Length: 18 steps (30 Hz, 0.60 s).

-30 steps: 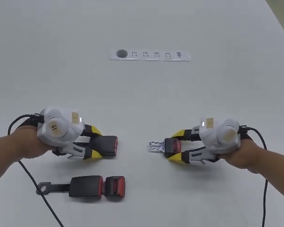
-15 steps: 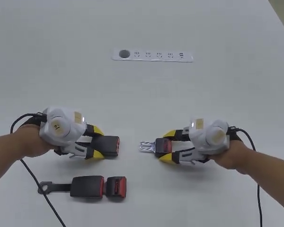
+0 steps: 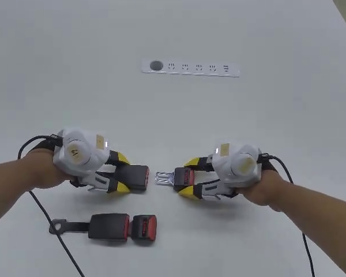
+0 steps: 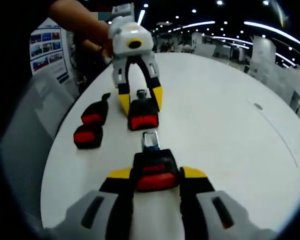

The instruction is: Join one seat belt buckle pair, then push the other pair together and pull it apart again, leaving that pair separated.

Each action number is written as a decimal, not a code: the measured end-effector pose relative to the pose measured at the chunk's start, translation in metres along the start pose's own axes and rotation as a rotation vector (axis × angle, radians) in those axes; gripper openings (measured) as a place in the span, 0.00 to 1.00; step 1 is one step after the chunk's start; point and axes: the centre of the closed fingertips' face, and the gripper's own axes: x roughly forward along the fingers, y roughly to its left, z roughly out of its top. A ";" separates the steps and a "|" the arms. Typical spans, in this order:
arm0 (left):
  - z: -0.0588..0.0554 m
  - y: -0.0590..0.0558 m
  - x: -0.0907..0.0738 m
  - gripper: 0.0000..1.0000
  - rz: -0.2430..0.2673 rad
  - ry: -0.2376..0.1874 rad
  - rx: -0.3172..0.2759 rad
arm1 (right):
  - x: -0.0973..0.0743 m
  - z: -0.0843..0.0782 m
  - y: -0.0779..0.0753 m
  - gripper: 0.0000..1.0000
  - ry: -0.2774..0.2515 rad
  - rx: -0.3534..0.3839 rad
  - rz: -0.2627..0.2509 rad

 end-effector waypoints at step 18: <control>-0.003 0.002 0.003 0.35 -0.006 0.012 0.019 | 0.020 0.018 0.008 0.36 -0.004 0.004 0.003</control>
